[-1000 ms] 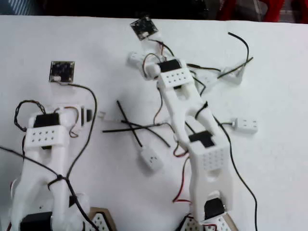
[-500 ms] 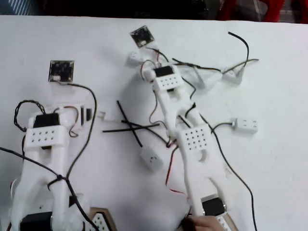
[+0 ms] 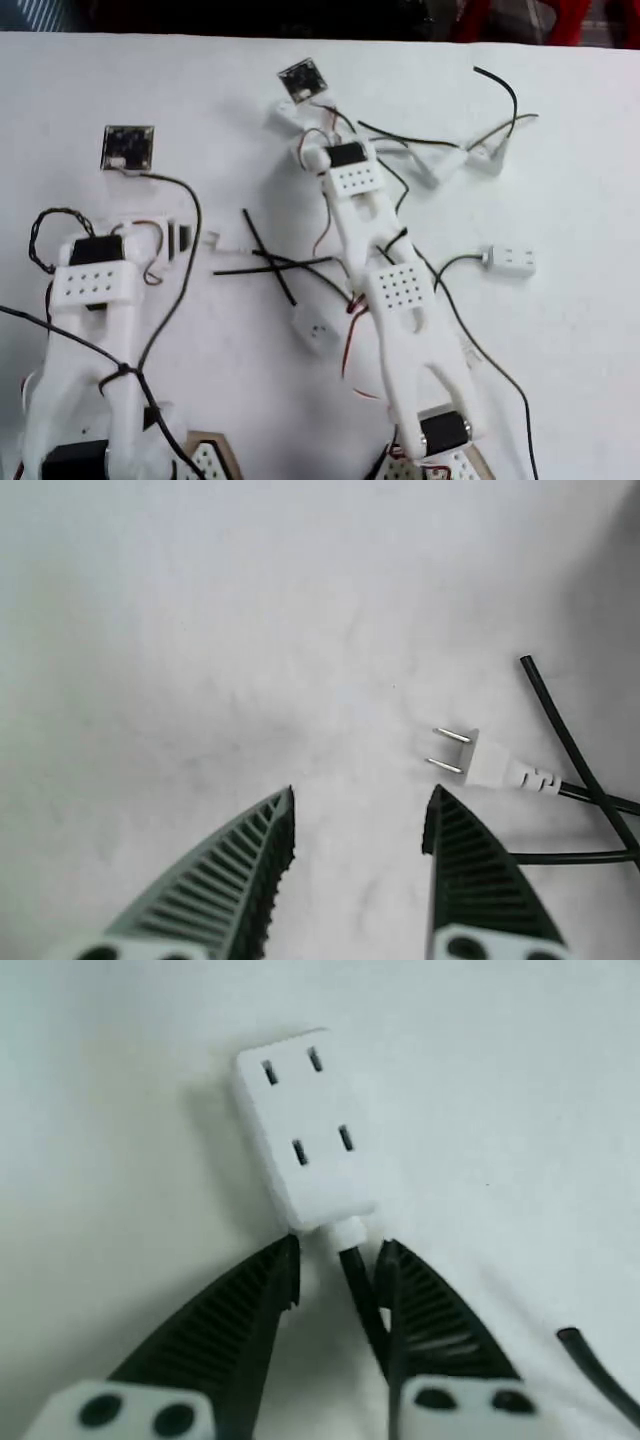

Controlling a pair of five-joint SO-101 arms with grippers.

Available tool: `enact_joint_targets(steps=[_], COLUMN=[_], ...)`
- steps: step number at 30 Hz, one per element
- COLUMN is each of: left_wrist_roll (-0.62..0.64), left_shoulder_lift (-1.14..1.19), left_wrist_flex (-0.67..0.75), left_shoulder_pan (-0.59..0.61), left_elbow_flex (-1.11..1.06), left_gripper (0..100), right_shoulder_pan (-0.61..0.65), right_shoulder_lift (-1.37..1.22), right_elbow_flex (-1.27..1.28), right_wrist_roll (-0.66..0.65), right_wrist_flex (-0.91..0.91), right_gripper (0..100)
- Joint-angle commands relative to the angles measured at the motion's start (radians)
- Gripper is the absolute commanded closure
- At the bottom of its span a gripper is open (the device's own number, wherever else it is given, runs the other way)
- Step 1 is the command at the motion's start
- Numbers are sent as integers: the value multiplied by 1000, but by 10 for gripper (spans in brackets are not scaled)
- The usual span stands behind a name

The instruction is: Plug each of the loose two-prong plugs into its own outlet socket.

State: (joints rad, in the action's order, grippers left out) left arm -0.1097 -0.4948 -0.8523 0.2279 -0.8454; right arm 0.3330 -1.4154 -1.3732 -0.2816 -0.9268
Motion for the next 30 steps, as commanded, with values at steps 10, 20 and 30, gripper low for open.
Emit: enact_joint_targets(steps=[10,20,30], left_wrist_roll=[9,9,9], left_shoulder_lift=[-33,-33,-39], left_wrist_flex=[17,18,129], left_shoulder_pan=[4,4,4], left_elbow_flex=[0,0,-57], left_gripper=[785,785,785], right_shoulder_pan=[-22,-21,-22], right_shoulder_lift=[51,87,177], right_elbow_flex=[-180,-292,-288], right_wrist_roll=[-9,-9,-43], right_wrist_flex=[-378,-662,-796], right_gripper=[981,981,981])
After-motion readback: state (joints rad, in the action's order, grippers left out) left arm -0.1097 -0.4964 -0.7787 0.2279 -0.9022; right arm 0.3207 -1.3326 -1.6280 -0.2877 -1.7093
